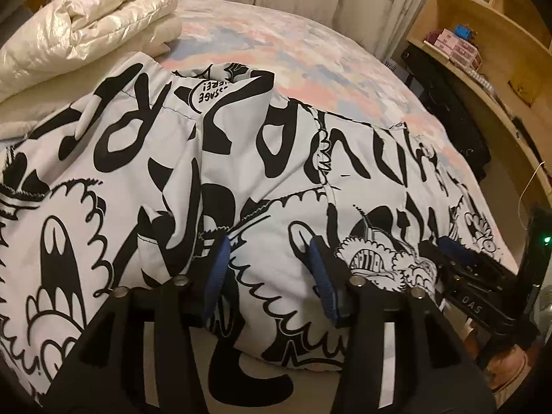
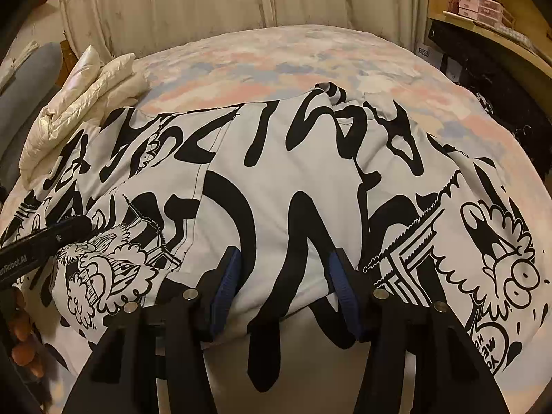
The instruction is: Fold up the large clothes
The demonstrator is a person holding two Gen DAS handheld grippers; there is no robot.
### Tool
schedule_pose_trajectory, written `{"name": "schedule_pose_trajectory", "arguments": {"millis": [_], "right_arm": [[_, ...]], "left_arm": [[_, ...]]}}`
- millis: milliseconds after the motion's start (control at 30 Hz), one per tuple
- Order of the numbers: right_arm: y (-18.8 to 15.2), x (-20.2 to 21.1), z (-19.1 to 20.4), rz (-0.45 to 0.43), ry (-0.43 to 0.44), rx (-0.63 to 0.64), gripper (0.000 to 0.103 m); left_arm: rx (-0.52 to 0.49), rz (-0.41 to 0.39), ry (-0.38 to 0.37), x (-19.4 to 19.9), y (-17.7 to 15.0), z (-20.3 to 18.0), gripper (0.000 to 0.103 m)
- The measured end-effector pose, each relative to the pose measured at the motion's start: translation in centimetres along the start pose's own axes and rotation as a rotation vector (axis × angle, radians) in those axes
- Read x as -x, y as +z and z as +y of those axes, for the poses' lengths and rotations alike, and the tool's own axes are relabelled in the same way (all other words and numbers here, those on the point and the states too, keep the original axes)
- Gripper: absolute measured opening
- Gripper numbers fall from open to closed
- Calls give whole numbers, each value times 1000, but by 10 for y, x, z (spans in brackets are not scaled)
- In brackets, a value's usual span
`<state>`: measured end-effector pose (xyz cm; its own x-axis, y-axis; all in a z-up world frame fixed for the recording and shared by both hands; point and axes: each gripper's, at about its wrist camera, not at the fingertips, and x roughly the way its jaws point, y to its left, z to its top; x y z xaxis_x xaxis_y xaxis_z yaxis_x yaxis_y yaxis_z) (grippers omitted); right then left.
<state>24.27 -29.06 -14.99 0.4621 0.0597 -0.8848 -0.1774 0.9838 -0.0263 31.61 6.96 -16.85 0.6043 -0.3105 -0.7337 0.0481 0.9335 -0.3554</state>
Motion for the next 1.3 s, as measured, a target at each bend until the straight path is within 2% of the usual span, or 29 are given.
{"name": "schedule_pose_trajectory", "arguments": {"millis": [133, 333, 433, 567, 800, 1033, 1133, 1300], "right_arm": [[-1, -2, 1, -1, -5, -12, 54], [-2, 10, 0, 23, 3, -70, 56], [-8, 31, 0, 8, 21, -111, 56], [-18, 66, 6, -26, 35, -119, 56], [-40, 130, 28, -92, 35, -68, 56], [-70, 189, 57, -153, 45, -7, 56], [-78, 202, 66, -154, 59, 1, 56], [-88, 215, 80, -159, 83, 22, 56]], "left_arm": [[14, -3, -17, 2, -1, -2, 54], [36, -36, 30, 23, -9, -10, 56], [52, -36, 82, 42, -15, -12, 56], [90, -36, 81, 72, -25, -8, 56], [113, -64, 83, 136, -51, -8, 57], [142, -70, 78, 180, -78, -5, 59], [162, -75, 57, 191, -86, -2, 63], [290, -73, -70, 194, -106, 23, 71]]}}
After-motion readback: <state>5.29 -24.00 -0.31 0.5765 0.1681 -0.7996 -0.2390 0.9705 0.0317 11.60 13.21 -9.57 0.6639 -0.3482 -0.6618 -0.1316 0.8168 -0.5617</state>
